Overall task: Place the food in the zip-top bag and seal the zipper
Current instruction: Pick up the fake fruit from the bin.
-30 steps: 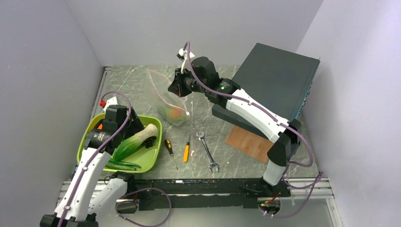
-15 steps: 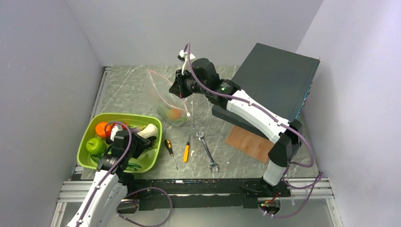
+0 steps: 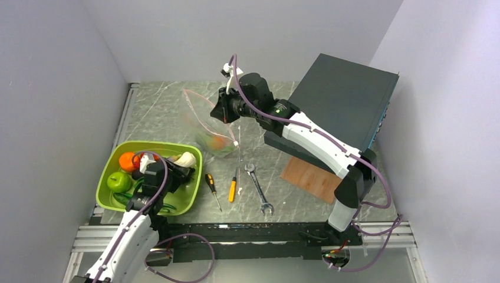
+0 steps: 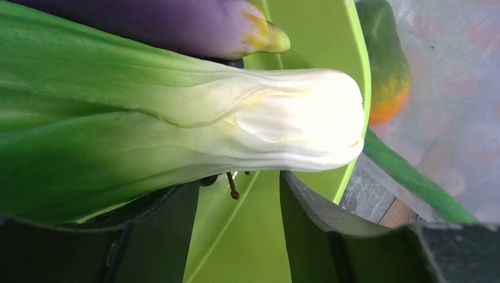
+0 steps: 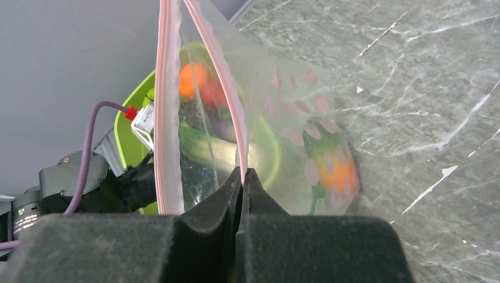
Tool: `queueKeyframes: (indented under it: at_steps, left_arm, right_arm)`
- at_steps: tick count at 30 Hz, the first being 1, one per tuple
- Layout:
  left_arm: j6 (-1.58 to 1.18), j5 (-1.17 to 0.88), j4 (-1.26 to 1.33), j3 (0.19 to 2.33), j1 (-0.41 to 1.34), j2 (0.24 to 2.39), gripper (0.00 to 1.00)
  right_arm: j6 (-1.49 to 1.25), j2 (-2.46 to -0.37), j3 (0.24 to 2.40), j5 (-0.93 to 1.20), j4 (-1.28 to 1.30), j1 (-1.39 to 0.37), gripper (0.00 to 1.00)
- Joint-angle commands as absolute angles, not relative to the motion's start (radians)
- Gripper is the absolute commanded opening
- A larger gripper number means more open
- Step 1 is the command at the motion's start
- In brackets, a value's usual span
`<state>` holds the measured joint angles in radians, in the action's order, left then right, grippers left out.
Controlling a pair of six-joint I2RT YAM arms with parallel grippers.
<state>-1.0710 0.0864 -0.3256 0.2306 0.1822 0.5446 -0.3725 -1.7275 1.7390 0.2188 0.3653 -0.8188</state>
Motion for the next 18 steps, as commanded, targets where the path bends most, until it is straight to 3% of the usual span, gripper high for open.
queueKeyframes:
  at_steps: [1,8,18]
  left_arm:
    - [-1.086,0.127,-0.322,0.250,0.179,0.576,0.56]
    - [-1.064,0.146,-0.375,0.284,0.179,0.656,0.56]
    - [-1.008,0.211,-0.445,0.357,0.219,0.758,0.64]
  right_arm:
    - [-0.391,-1.699,1.745,0.241,0.316,-0.819,0.00]
    - [-0.394,-1.701,1.744,0.246,0.312,-0.818,0.00]
    - [-0.397,-1.711,1.747,0.251,0.310,-0.819,0.00]
